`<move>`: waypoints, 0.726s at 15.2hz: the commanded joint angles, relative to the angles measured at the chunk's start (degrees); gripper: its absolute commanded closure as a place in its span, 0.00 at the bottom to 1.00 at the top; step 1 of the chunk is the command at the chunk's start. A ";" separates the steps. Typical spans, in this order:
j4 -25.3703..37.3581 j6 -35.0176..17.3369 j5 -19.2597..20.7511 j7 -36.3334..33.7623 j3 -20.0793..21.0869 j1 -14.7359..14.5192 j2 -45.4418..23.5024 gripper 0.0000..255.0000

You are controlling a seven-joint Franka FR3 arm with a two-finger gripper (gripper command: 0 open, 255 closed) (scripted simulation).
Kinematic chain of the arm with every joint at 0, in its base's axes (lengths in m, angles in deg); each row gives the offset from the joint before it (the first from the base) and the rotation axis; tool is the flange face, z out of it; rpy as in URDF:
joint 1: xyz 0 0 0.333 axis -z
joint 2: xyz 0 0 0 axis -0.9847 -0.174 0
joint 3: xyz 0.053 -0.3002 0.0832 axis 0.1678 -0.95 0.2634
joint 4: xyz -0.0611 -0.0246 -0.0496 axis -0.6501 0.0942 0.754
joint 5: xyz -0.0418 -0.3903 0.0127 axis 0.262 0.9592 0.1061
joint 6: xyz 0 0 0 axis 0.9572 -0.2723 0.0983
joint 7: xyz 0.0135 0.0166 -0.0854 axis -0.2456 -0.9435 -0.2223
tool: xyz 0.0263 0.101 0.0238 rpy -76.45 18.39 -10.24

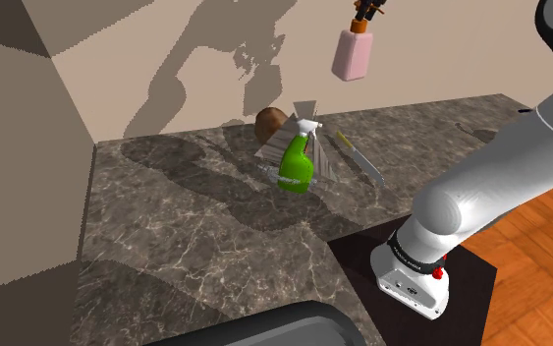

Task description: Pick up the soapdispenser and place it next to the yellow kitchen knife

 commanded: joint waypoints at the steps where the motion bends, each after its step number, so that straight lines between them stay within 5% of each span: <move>1: -1.87 -1.39 0.05 0.56 -0.19 0.15 0.44 1.00; 11: -12.02 -9.37 0.33 1.23 0.03 0.19 2.61 1.00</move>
